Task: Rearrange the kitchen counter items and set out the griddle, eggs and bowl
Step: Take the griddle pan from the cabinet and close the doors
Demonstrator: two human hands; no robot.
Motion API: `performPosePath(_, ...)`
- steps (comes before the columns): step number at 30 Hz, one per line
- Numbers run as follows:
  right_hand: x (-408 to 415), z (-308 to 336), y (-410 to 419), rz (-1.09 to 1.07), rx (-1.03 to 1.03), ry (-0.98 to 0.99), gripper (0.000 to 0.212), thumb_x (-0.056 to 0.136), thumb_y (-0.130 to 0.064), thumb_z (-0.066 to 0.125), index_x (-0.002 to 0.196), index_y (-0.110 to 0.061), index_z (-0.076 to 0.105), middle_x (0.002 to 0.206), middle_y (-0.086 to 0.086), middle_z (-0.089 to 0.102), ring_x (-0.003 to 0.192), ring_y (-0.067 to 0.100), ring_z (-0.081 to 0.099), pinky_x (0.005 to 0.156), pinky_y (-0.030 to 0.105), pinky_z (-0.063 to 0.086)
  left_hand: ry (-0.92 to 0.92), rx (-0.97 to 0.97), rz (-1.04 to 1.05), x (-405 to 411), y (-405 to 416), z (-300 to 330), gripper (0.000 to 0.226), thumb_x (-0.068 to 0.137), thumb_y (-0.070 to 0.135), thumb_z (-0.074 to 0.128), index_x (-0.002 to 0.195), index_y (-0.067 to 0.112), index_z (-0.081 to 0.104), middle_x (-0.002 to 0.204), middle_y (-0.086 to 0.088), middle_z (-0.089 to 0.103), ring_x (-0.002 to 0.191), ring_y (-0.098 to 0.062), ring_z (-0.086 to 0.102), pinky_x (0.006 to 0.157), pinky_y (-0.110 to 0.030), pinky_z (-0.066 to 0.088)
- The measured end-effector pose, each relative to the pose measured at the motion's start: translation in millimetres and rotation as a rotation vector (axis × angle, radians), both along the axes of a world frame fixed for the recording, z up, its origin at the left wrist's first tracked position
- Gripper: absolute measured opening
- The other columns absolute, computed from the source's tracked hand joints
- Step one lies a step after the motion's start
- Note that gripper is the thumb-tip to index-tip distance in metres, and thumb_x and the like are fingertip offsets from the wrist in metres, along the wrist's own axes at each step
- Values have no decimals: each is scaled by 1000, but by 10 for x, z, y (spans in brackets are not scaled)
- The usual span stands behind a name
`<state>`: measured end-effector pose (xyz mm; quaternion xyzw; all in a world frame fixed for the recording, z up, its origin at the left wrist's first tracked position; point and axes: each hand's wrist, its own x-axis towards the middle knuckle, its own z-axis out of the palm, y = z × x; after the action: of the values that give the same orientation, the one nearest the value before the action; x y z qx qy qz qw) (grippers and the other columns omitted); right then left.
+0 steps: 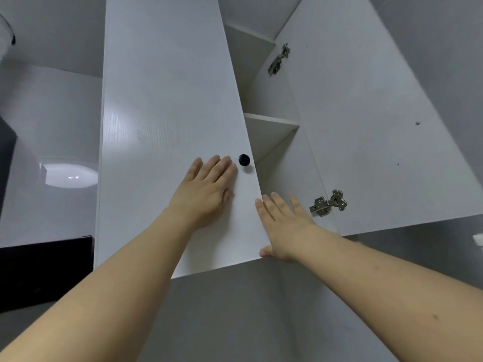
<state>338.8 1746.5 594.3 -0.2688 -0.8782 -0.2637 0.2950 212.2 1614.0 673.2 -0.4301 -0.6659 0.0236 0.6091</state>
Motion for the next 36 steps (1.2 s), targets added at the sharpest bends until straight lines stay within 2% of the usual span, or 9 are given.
performPosePath(4,-128,-9,111,25,-44,11,102,88,-66,42,146,-22,-29,157,7,-26,142,27,-30,115,54,-14,48,20,43,-139,47,-26,71,91,44,-6,156,21,10,163,1,7,150,-20,2,120,-42,-7)
performPosePath(11,-310,22,248,19,-35,-7,99,87,-70,40,145,-32,-30,159,4,-22,142,29,-30,113,57,-13,83,36,65,-284,110,-44,78,85,43,-12,155,18,12,163,-1,9,150,-21,5,119,-43,-8)
performPosePath(14,-344,41,306,14,-36,-16,100,85,-73,40,143,-35,-32,160,1,-17,143,30,-27,113,58,-13,114,41,70,-328,116,-27,76,87,40,-7,154,16,19,162,-2,15,149,-23,10,118,-44,-6)
performPosePath(18,-245,121,353,26,-5,-57,99,84,-71,45,142,-41,-30,161,4,-8,146,30,-18,114,58,-10,154,69,6,-334,151,23,61,90,31,22,136,7,53,142,-8,49,133,-30,41,114,-48,18)
performPosePath(20,-169,220,365,10,30,-81,100,84,-69,48,144,-41,-27,161,3,-7,146,29,-15,115,58,-8,159,99,-55,-297,193,44,54,87,28,30,127,6,59,135,-9,55,128,-32,46,111,-49,26)
performPosePath(24,82,538,359,-23,-111,-131,113,79,-61,64,148,-35,-21,161,-3,-12,147,26,-14,118,53,-5,214,125,-163,-25,288,172,46,87,27,35,120,9,60,140,-9,50,134,-33,40,113,-50,28)
performPosePath(27,290,821,417,-62,-116,-103,113,79,-60,66,150,-32,-18,161,-4,-12,147,25,-13,118,50,-3,243,189,-209,203,392,394,50,89,28,32,125,8,60,145,-11,46,137,-34,38,115,-51,25)
performPosePath(33,987,1384,632,-216,-79,96,109,82,-60,60,151,-26,-18,160,-1,-16,146,25,-18,118,49,-6,276,249,-282,639,678,776,56,88,27,29,134,9,54,149,-12,43,141,-33,34,117,-52,20)
performPosePath(36,1413,1631,763,-280,-115,234,108,84,-59,59,150,-25,-20,160,1,-18,146,26,-17,119,48,-3,253,240,-270,756,823,897,55,94,26,32,148,13,37,160,-8,23,149,-28,15,121,-49,5)
